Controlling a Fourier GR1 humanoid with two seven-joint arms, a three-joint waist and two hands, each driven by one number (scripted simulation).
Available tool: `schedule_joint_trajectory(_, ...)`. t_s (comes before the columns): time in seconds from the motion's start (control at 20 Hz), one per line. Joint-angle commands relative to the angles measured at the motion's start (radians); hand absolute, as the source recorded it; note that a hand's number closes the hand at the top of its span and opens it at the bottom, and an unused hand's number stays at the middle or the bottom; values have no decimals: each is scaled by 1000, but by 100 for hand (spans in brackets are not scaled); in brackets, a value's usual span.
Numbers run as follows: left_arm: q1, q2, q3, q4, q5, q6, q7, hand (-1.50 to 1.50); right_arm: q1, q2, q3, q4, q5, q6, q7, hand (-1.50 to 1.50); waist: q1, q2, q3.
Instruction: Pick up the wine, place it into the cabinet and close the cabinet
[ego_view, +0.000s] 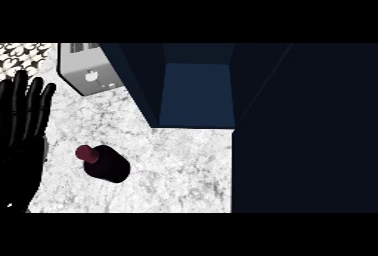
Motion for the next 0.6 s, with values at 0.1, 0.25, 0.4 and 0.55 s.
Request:
schedule_joint_trajectory(0.1, 142, -45, -26, -79, -99, 70, 5, -150, 63, -4, 33, -22, 18, 28, 16, -150, -8, -33, 22)
schedule_joint_trajectory(0.25, 265, -94, -88, -134, -229, 148, 17, -150, 119, -23, 13, -102, -4, 40, 43, -150, -10, -35, 22)
schedule_joint_trajectory(0.4, 313, -99, -158, -176, -28, 257, 118, -150, 132, -60, 118, -213, -93, 137, 183, -150, -9, -39, 21)
schedule_joint_trajectory(0.55, 365, -100, -224, -249, -65, 295, 154, -150, 175, -59, 132, -277, -111, 142, 220, -150, -12, -35, 22)
